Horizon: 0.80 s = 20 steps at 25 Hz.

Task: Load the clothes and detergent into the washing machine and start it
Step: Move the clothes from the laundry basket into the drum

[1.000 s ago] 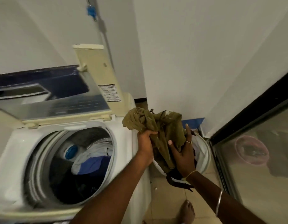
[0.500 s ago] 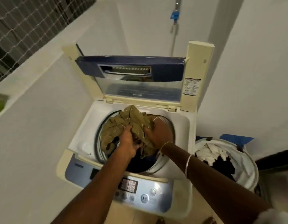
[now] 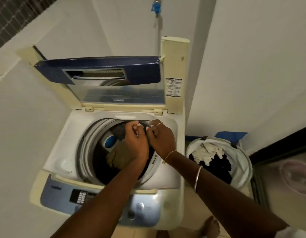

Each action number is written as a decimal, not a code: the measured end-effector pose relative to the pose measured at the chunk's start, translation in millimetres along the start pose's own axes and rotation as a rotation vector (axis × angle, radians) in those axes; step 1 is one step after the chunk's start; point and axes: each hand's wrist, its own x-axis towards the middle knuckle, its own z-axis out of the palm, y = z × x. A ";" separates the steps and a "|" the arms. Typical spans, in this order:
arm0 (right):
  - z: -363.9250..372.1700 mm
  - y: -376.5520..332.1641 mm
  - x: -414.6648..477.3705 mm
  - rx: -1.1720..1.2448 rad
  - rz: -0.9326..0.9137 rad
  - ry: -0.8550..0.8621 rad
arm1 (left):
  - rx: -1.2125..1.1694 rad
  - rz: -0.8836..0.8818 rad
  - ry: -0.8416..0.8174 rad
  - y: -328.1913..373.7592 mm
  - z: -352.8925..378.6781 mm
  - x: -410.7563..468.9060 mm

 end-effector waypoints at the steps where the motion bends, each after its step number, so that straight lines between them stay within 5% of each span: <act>1: -20.7 9.7 -2.0 0.035 -0.005 0.074 | -0.036 0.061 -0.025 13.1 24.0 -10.9; 5: -95.3 69.3 -7.4 0.145 0.083 0.315 | -0.062 0.243 -0.191 42.8 111.0 -56.3; 9: -146.0 158.5 -10.0 0.084 0.207 0.380 | -0.025 0.197 -0.369 26.9 201.0 -93.1; 20: -118.6 433.2 2.0 -0.164 0.463 0.043 | 0.338 -0.178 -0.529 -165.0 374.1 -101.1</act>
